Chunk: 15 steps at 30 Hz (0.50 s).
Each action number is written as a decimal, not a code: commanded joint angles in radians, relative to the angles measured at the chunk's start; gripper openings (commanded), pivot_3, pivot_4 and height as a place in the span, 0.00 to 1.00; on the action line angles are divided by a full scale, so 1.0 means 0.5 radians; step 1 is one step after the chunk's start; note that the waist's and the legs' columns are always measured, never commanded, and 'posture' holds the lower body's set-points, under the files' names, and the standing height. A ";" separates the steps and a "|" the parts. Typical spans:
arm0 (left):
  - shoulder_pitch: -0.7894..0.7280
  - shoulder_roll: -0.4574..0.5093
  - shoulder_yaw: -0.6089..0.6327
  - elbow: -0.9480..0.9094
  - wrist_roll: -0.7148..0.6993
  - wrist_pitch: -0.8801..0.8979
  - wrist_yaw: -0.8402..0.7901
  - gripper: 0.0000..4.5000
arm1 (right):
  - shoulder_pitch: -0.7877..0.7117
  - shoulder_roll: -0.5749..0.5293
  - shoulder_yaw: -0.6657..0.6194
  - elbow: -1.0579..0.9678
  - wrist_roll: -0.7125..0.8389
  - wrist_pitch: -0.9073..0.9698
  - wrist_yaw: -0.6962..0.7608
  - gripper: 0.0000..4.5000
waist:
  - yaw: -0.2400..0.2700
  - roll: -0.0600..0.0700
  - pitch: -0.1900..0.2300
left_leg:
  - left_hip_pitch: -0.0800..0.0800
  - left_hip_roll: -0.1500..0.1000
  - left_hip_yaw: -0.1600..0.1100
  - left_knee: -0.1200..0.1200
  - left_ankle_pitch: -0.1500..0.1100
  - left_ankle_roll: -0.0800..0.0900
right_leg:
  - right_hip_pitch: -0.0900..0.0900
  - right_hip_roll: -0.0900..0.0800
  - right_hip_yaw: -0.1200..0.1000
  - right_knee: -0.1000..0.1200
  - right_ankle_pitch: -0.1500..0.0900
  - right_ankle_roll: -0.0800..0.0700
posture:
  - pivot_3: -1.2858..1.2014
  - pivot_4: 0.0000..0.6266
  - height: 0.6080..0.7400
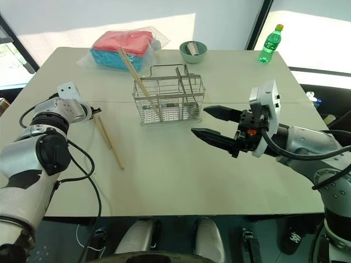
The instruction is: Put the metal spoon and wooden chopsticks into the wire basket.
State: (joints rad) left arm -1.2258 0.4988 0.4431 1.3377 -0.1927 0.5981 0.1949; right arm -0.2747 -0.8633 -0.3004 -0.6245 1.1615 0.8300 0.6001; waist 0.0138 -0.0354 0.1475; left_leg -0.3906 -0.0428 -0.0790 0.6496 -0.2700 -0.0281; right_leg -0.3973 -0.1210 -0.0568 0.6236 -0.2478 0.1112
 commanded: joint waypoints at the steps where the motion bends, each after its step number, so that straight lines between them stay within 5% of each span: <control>1: -0.017 0.008 0.024 -0.004 -0.014 -0.045 0.022 0.01 | -0.020 -0.024 -0.078 -0.032 0.066 -0.011 -0.025 0.79 | 0.000 0.000 0.000 | 0.000 0.000 0.000 0.000 0.000 0.000 | 0.000 0.000 0.000 0.000 0.000 0.000 | 0.52 0.24 0.45; 10: -0.025 0.070 -0.006 -0.009 0.023 0.016 0.020 0.01 | -0.022 -0.043 -0.083 -0.007 0.086 -0.016 -0.054 0.79 | -0.001 0.000 0.000 | 0.000 0.000 0.000 0.000 0.000 0.000 | 0.000 0.000 0.000 0.000 0.000 0.000 | 0.52 0.24 0.45; 15: -0.174 0.206 -0.209 -0.083 0.167 0.022 -0.259 0.01 | -0.007 -0.052 -0.066 -0.007 0.038 -0.022 -0.046 0.79 | -0.003 0.000 0.000 | 0.000 0.001 0.001 0.000 0.000 0.000 | -0.002 0.001 0.000 0.004 0.000 0.000 | 0.52 0.24 0.45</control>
State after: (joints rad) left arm -1.2461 0.5689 0.3778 1.3381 -0.1441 0.6285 0.1179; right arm -0.2744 -0.8789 -0.3063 -0.6223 1.1811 0.8302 0.5755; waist 0.0124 -0.0356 0.1476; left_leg -0.3907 -0.0422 -0.0783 0.6494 -0.2700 -0.0281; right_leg -0.3981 -0.1205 -0.0568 0.6267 -0.2478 0.1112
